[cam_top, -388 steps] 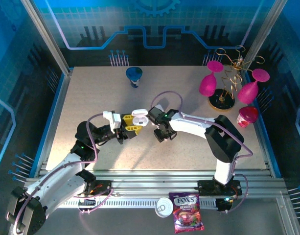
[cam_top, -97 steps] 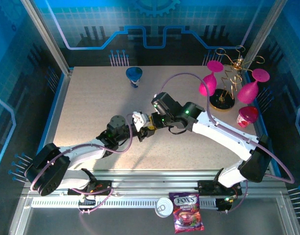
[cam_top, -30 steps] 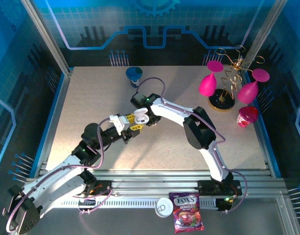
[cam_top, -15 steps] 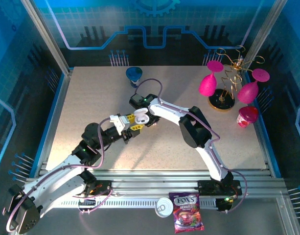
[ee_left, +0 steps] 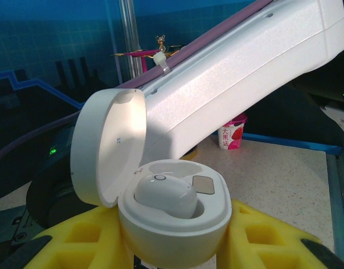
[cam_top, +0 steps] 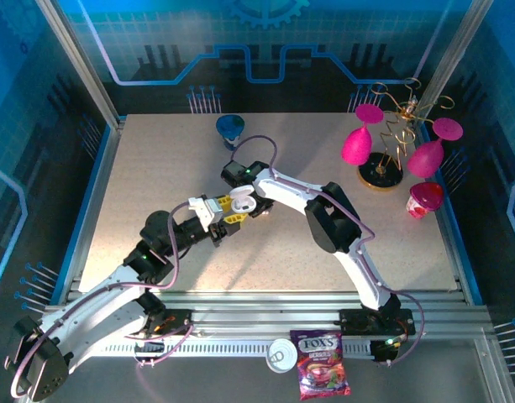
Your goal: Insert the wireless bluetooth earbuds into the charging case
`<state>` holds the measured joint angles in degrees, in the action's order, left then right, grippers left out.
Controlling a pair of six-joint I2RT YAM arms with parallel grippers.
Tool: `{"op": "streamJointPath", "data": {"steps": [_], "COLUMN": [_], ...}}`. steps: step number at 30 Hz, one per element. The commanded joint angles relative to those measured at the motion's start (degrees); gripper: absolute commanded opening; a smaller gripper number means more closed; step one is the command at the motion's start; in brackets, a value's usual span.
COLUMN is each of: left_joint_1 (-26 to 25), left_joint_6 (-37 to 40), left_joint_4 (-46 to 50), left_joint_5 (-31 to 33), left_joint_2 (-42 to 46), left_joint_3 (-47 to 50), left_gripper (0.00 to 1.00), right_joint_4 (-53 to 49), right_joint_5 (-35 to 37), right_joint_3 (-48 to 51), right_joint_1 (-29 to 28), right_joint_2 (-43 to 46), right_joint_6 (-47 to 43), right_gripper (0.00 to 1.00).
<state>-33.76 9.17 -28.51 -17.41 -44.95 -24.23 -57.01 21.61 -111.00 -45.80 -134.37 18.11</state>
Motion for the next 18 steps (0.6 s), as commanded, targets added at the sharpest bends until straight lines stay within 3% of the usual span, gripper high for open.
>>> {"op": "streamJointPath", "data": {"steps": [1, 11, 18], "left_joint_1": [-0.2, -0.1, 0.1], "left_joint_6": [0.7, 0.7, -0.7], "left_joint_4": [-0.3, -0.5, -2.9], "left_joint_5": [-0.7, -0.3, 1.1], "left_joint_2": [0.7, 0.5, -1.0], "left_joint_3": [-1.0, -0.9, 0.6], "left_gripper": [0.19, 0.19, 0.19], "right_joint_4": [-2.5, -2.3, 6.0], "right_joint_5": [-1.0, -0.8, -5.9], "right_joint_3": [-0.8, 0.3, 13.3], "right_joint_1": [-0.2, -0.2, 2.0], "right_joint_2": [-2.0, 0.5, 15.0], "right_joint_6": [-0.4, 0.2, 2.8], "right_gripper": [0.23, 0.15, 0.15]}}
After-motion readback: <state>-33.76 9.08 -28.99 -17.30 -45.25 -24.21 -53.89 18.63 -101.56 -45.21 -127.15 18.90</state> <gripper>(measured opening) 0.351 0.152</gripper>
